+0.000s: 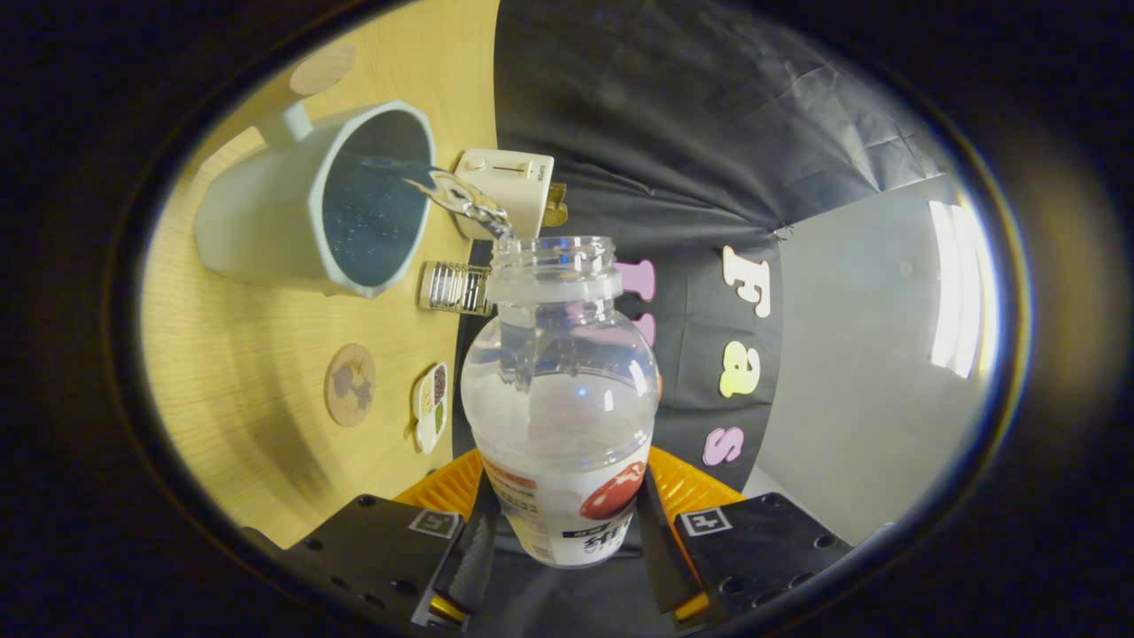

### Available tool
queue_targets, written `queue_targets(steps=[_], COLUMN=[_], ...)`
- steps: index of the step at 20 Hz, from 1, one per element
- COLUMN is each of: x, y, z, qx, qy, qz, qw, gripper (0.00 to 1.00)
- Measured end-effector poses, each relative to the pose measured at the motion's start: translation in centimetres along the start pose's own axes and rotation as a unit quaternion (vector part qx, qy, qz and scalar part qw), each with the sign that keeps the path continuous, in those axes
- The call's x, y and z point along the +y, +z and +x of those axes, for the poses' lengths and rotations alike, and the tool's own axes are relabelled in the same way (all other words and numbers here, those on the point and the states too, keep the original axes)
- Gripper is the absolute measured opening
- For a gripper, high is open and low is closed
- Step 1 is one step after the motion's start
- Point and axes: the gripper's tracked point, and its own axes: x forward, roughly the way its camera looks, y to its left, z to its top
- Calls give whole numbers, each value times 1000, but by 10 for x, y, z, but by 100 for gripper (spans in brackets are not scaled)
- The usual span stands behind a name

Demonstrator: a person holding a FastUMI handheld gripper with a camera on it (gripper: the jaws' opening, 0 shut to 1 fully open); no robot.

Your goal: Take the bottle from table, then pour the juice into the cup, finally place the bottle on the coaster

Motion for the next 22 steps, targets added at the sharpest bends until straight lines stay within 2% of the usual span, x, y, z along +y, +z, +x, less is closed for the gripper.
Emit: queue_targets(steps=[9, 13, 22], x=[-12, -21, -29], y=[7, 11, 13], z=[1, 3, 7], qx=[-13, -22, -29], qy=[-16, -36, -41], qz=[-29, -53, -75], qw=[999, 998, 996], gripper=[75, 75, 75])
